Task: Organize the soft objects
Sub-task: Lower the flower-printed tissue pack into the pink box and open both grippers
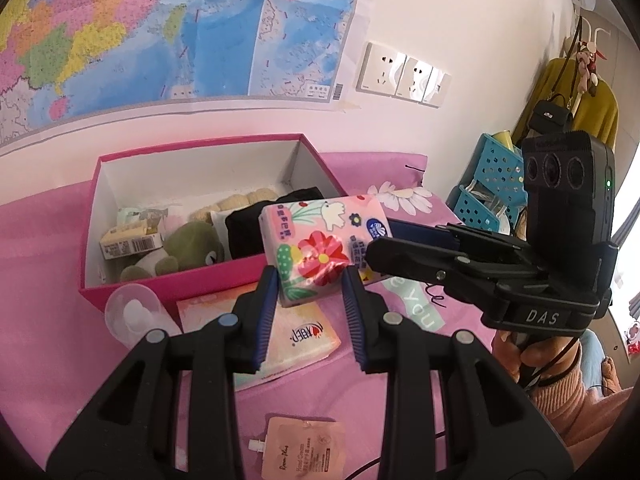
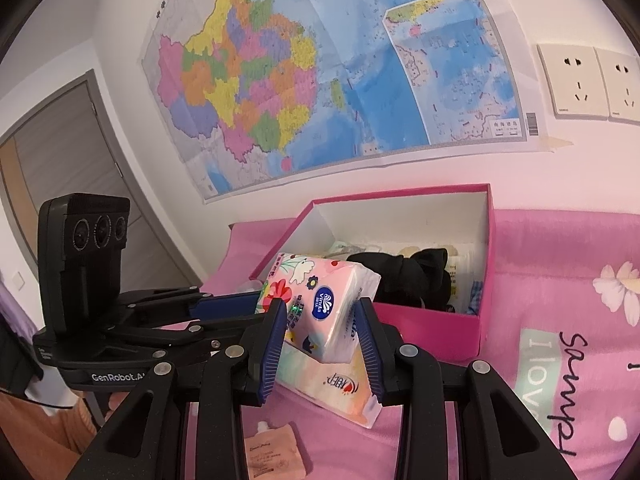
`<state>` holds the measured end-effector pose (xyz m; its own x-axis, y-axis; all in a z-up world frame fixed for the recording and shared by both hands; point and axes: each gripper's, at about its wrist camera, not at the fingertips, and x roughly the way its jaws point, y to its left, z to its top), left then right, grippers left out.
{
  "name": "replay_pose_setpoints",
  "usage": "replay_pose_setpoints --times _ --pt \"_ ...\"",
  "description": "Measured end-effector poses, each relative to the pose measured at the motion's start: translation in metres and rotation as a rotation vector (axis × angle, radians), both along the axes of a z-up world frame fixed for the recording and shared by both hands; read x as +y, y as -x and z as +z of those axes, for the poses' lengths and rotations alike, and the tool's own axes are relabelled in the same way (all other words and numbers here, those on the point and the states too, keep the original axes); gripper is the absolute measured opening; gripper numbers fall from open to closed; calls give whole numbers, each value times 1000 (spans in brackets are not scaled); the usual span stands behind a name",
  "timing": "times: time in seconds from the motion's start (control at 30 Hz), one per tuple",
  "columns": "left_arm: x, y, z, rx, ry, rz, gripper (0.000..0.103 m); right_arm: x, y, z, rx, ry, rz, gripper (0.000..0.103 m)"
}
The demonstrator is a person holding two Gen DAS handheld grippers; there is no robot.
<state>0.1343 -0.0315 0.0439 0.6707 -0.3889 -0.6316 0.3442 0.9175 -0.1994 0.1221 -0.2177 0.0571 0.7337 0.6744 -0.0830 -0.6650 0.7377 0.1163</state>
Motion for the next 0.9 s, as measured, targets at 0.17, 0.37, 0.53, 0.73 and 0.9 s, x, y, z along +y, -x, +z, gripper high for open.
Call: replay_pose_setpoints --times 0.17,0.37,0.53,0.73,0.9 --pt "2 -5 5 -7 -1 9 34 2 -1 6 -12 -1 -1 36" --pt "5 -16 9 0 15 16 34 4 -4 15 -28 -2 -4 36" --pt "5 -21 13 -6 12 21 34 5 -7 20 -38 -2 -12 36" --pt "7 -30 14 3 22 25 34 5 -12 27 -43 -6 -13 36" --pt "7 -33 15 1 15 30 34 6 -17 31 -48 3 -15 36"
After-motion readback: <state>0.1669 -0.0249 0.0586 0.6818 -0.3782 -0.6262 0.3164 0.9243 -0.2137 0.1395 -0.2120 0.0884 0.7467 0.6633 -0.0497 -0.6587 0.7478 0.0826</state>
